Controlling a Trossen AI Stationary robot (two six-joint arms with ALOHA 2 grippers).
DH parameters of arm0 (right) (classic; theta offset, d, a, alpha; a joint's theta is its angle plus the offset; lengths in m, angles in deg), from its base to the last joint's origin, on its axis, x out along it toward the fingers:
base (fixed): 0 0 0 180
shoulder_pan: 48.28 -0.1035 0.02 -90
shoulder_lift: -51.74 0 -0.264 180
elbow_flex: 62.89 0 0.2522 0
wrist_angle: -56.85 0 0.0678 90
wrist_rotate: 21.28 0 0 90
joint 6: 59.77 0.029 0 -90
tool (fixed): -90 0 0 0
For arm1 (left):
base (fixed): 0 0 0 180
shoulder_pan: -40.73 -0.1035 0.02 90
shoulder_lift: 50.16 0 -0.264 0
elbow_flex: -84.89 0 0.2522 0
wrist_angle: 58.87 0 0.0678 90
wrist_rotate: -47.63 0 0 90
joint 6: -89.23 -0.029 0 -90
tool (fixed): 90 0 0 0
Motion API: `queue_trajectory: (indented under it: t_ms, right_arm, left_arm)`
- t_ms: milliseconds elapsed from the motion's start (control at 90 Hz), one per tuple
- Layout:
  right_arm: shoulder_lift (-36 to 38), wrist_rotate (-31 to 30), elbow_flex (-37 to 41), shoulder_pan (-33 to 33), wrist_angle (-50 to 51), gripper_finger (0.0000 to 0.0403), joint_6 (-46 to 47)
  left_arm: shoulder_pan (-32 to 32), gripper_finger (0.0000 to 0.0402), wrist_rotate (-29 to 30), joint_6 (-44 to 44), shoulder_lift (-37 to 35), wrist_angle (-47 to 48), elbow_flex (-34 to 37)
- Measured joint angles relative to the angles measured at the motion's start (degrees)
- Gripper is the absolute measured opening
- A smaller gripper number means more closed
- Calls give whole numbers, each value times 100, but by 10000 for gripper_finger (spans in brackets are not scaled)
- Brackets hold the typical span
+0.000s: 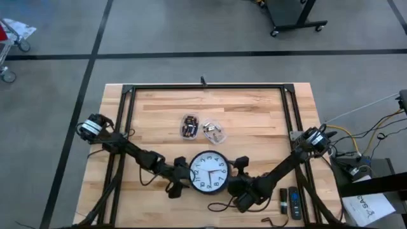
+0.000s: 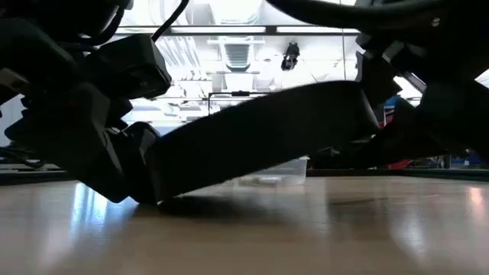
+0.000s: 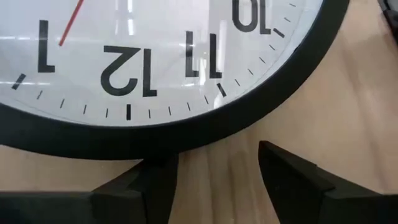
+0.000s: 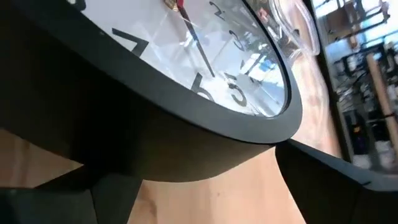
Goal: Insert battery
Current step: Insert the silver battery into the clock's battery compartment
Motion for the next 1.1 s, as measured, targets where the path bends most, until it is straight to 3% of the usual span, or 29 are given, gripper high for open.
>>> queue_trajectory:
  t_ms: [178,400,622,1100]
  right_arm:
    - [0,-10,0,0,51,321,67]
    - [0,64,0,2,186,306,1070]
    - [0,145,-6,2,127,312,1496]
    - [0,18,-573,44,228,337,-2]
  left_arm:
    - [0,203,-173,67,-37,40,0]
    - [26,199,-379,168,-114,108,9]
    - [37,199,-569,173,-240,145,17]
    - [37,197,-554,224,-351,216,28]
